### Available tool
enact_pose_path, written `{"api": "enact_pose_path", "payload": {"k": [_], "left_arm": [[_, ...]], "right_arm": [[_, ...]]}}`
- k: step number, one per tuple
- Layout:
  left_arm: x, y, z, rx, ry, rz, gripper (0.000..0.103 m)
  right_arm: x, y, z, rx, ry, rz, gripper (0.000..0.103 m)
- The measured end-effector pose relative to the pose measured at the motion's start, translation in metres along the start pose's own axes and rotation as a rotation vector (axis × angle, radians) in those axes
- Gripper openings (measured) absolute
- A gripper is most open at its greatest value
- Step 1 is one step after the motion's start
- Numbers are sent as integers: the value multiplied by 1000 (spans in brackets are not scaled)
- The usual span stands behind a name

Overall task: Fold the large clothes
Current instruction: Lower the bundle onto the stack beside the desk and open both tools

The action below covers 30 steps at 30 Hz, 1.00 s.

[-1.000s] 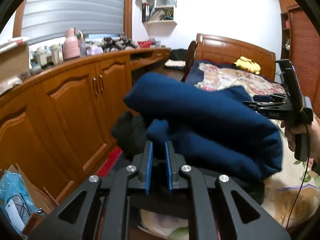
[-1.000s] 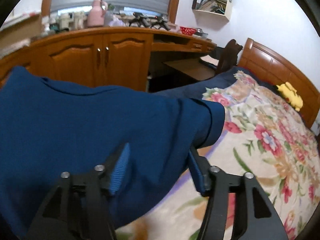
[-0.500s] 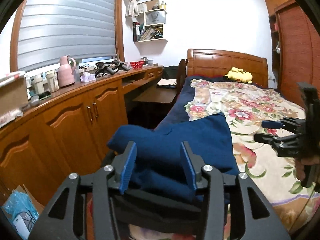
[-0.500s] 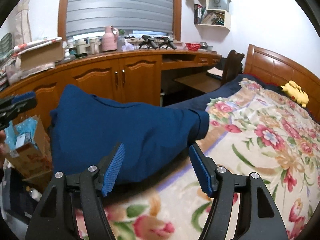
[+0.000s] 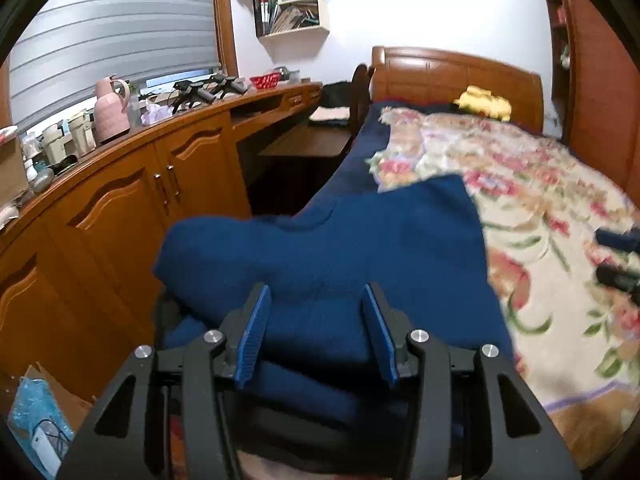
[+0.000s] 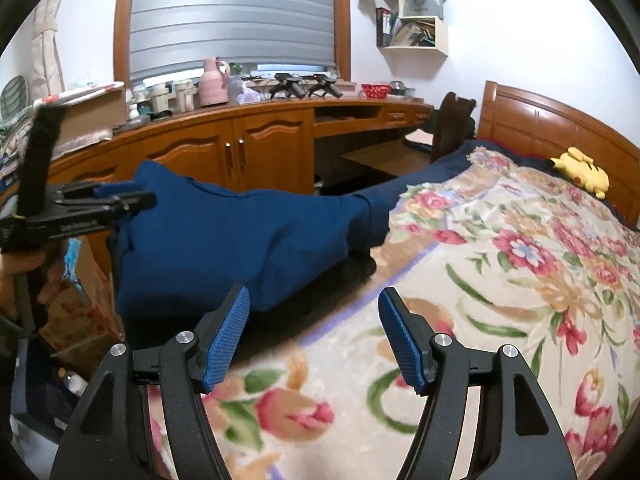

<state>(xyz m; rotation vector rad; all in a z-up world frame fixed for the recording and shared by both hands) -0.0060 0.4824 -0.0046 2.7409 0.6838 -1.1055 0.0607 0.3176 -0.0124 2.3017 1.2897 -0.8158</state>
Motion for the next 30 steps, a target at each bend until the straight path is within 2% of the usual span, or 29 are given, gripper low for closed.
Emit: {"api": "enact_pose_path", "payload": {"k": [3,11,14,21,30], "left_arm": [[7,0,15,-2,-23,3,47],[-18,9,15,-41,37,29,47],[-35,17,11,-55,63,64,47],[-66,67,10,7,115,127,47],[-84,172,16,112,178,216,50]], "right_arm": [[-3,5,13,2,-5,-2,69],[-19,18,54,27,-25,16,69],[-33,23,65,38,-16,26,69],[-75,44,89,89,13,72,69],[-126,95,126,153,64,181,69]]}}
Point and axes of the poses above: each gripper's, at about its wrist camera, not at the fingertips, and x roughly the way its jaws point, y to its right, z to its underside, the point moved 10 cm from there along x, roughly the way its jaws point, and after that the axes turned 8 degrees about -y, right-handed, at the moved point
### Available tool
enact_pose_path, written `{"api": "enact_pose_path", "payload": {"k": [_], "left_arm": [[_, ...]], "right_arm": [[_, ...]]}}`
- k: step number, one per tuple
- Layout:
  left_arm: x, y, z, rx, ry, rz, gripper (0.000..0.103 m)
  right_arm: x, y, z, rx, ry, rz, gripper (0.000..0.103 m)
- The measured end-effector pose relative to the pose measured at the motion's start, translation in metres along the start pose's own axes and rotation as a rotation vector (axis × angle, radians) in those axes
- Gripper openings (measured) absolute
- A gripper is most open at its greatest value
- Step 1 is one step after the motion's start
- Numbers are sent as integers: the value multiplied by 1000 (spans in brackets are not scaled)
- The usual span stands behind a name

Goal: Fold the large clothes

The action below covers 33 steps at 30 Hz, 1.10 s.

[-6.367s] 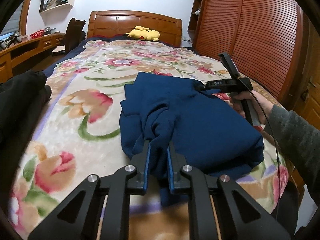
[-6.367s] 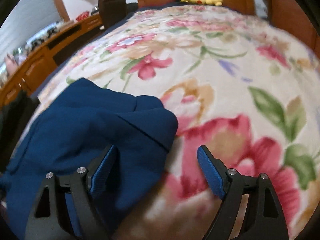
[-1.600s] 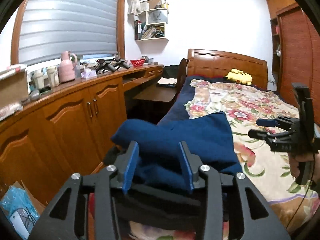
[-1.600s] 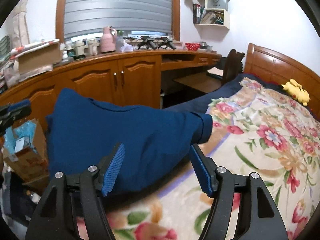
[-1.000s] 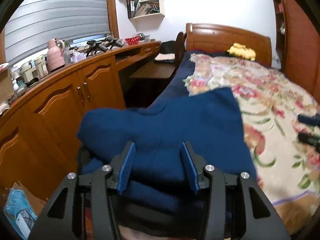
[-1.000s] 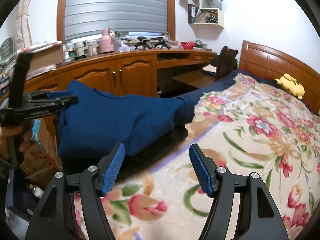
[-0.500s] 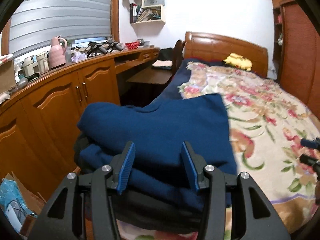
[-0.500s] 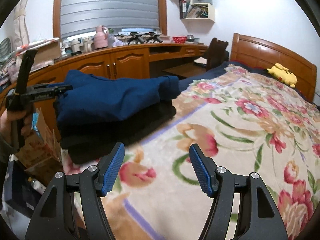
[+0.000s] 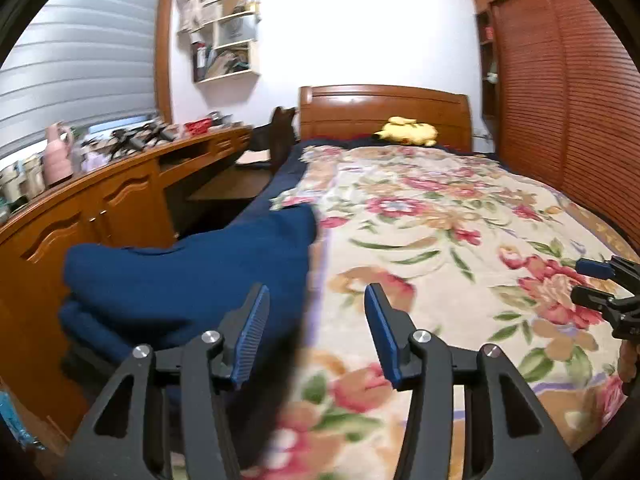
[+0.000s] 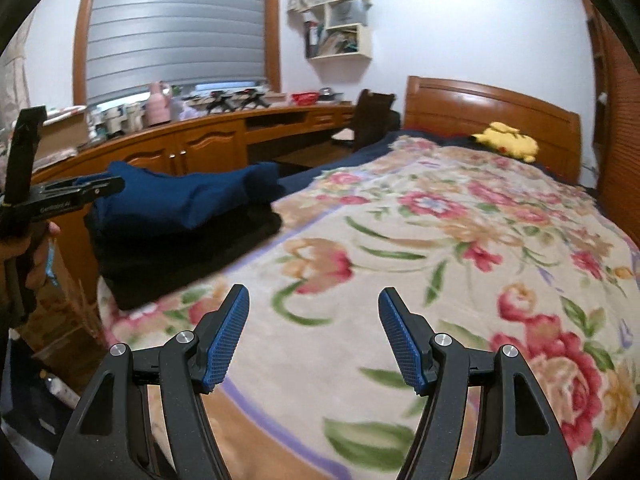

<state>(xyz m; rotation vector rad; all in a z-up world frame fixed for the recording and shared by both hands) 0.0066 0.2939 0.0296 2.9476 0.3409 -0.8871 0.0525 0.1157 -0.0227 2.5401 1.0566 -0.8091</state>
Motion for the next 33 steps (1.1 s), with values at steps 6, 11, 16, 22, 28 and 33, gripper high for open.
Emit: {"api": "enact_pose_path", "payload": {"k": [6,11,16,22,28,33], "left_arm": [[11,68,3,41,27,56,52],[26,127,10,71,31,100,53],[45,179,22,74,-3,139,53],[57,233,31,74,-22,204,53],[51,274,30,82,8,232,53],[48,293,35,108,35,213,53]], "right_arm": [[-18,44,28,35,4,67,74],[-29,79,54,82,-5,101,76],[-40,113,79,135,-9,162,80],[-60,153,101,191,15,251,80],[-87,189,119,252,55,331,81],[-113,210,131,288,117,394,81]]}}
Point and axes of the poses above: each gripper's, at about its wrist camera, not at the fingertips, and x roughly the way its jaws point, y to its right, z to its underside, the point moved 10 cm from there along x, roughly the way its jaws point, and after that the axes turned 8 degrees about -y, right-handed, at the moved point
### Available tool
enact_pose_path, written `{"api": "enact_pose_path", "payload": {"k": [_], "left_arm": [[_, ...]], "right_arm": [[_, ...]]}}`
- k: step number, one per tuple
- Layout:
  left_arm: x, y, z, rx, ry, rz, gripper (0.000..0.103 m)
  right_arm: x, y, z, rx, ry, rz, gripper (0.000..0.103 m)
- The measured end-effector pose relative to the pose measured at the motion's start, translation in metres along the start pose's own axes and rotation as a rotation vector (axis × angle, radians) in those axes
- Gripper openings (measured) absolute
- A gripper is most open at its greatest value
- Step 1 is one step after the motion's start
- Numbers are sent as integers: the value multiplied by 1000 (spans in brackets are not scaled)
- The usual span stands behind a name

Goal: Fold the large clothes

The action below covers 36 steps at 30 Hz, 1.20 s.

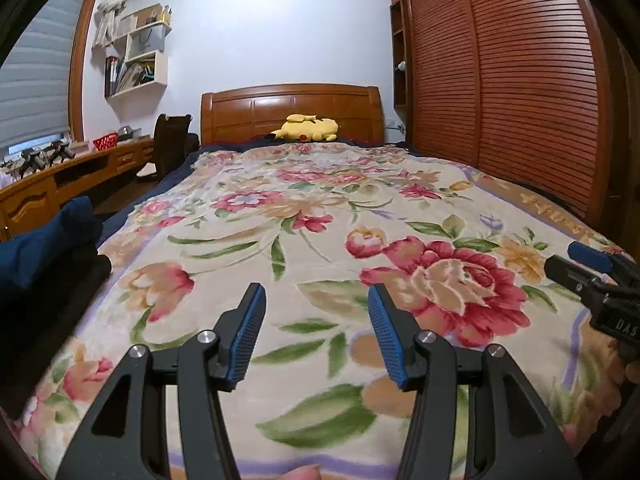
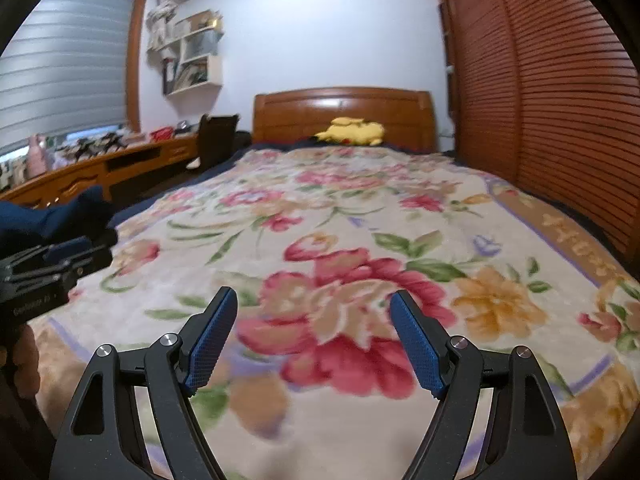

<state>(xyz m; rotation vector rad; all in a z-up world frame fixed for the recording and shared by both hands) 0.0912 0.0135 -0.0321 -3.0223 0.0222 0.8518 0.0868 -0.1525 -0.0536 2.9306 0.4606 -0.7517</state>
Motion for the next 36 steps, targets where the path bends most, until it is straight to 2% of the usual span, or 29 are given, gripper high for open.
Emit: {"api": "enact_pose_path", "payload": {"k": [6,13,36], "left_arm": [[0,11,11,3,12,26,53],[3,17,17,-9,-5,43,53],[-1,11,19,-20,2,35,53]], "right_arm": [[-9,23,8,20,41,50,81],[-14,32,9,28,70,64,81],[-9,21,8,13,76,45,81]]}}
Point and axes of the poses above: each gripper's, at about its wrist camera, not at the fingertips, and x roughly the way its jaws point, y to its right, z to its underside, the point moved 10 cm from there along x, roughly the way its jaws point, and after that the axes turned 8 degrees about -y, right-handed, at the moved point
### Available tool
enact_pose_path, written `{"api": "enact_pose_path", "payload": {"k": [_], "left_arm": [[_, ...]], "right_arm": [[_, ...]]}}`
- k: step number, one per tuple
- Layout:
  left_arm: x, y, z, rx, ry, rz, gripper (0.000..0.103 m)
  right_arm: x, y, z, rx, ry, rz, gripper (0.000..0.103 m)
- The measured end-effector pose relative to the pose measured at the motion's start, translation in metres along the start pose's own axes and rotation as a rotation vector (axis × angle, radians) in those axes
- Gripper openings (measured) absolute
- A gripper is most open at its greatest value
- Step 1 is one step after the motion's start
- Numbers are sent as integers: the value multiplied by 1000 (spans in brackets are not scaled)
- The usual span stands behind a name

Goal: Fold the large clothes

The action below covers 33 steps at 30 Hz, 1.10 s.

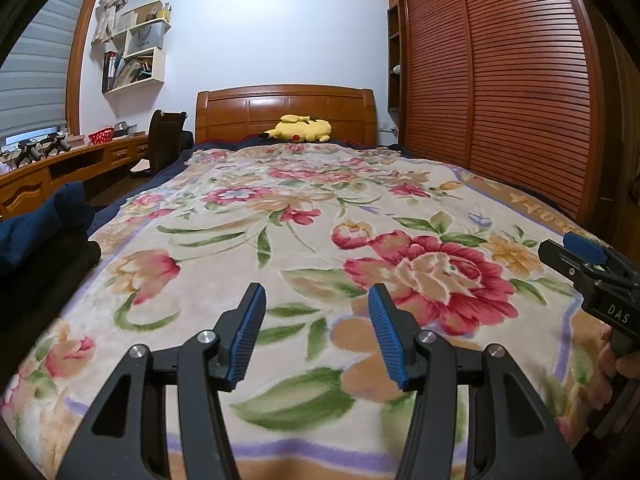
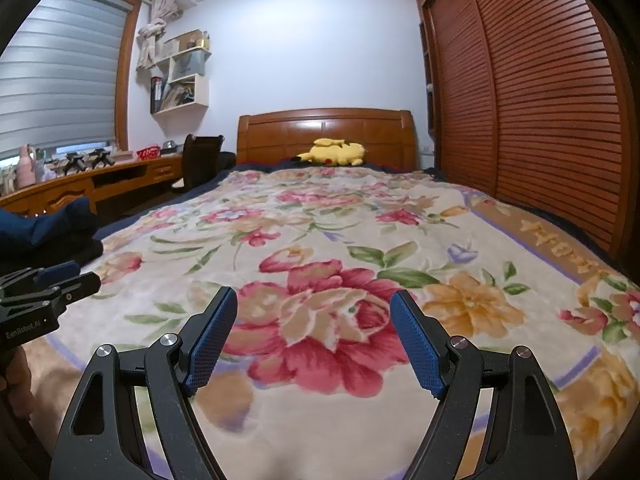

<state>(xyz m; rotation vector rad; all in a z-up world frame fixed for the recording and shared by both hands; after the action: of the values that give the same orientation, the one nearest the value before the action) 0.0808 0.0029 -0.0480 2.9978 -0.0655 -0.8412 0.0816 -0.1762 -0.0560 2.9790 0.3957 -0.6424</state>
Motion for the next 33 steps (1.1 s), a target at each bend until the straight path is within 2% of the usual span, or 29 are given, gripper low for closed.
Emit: {"api": "enact_pose_path", "payload": {"k": [33], "left_arm": [[-5,-6,-6,6,23,-15,53]], "right_arm": [[2,0,-2,-1,3,0,81]]}}
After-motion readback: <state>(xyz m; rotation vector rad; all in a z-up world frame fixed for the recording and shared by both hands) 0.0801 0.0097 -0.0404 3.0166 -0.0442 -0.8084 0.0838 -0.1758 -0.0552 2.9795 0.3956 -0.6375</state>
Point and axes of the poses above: each gripper's, at about its wrist camera, not at the fingertips, and x roughly the way its jaws point, y to its right, z to its underside, the point moved 10 cm from there along x, roughly the way its jaws point, and after that the axes turned 8 degrees about -y, right-handed, at the moved point
